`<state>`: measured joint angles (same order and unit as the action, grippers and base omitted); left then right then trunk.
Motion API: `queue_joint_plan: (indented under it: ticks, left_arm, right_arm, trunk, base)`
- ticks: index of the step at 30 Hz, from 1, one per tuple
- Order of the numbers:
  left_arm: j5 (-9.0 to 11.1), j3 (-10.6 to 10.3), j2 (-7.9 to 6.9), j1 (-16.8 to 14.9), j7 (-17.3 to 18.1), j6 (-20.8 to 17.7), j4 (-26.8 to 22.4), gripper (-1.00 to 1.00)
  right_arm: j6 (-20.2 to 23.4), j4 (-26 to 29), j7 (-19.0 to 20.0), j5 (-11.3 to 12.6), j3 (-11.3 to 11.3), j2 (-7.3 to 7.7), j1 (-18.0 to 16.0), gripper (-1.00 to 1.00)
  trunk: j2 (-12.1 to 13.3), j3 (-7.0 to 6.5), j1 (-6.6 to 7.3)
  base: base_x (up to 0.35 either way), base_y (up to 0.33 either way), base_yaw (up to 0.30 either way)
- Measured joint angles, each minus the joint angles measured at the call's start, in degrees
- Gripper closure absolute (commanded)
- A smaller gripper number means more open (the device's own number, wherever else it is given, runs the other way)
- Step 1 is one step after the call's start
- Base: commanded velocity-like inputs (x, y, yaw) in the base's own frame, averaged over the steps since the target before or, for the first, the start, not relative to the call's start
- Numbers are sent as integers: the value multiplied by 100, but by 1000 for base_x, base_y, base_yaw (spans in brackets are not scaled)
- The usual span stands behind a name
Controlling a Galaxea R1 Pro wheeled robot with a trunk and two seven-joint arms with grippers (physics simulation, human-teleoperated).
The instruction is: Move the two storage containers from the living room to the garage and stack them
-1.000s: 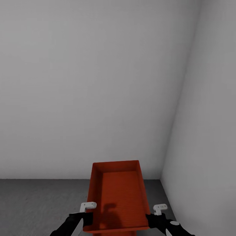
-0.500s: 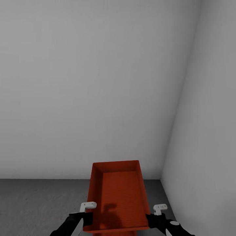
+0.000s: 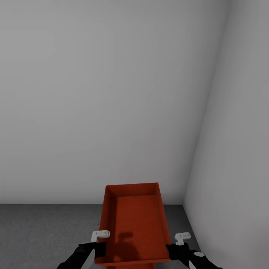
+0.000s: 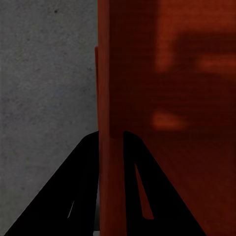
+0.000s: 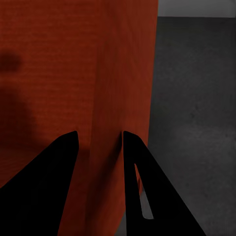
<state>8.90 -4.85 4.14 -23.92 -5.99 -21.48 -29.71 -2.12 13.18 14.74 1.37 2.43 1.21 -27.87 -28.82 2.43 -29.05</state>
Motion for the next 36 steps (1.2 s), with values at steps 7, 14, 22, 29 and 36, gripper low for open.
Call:
queue_joint_plan:
  ticks: [7, 14, 22, 29, 36]
  left_arm:
    - [-1, -1, -1, 0, 0, 2, -8, 100]
    - [-1, -2, -3, 0, 0, -4, -12, 100]
    - [0, -1, -3, 0, 1, -5, -8, 100]
    - [0, -2, -7, 0, 3, -12, -12, 100]
    - [-1, -2, -9, 0, 4, -15, -14, 100]
  right_arm:
    - [-7, 0, -1, 1, 0, -1, -2, 100]
    - [-6, 1, -1, 1, -3, -3, -1, 100]
    - [-2, 0, -3, 0, -2, -4, -1, 100]
    - [0, 0, -4, -1, -4, -6, -1, 100]
    - [1, -1, -6, -2, -4, -9, -2, 100]
  trunk:
    - [0, 0, 0]
    - [0, 0, 0]
    - [0, 0, 0]
    - [-119, 54, -65]
    - [-400, 200, -220]
  base:
    - [0, 0, 0]
    - [0, 0, 0]
    - [0, 0, 0]
    - [0, 0, 0]
    - [0, 0, 0]
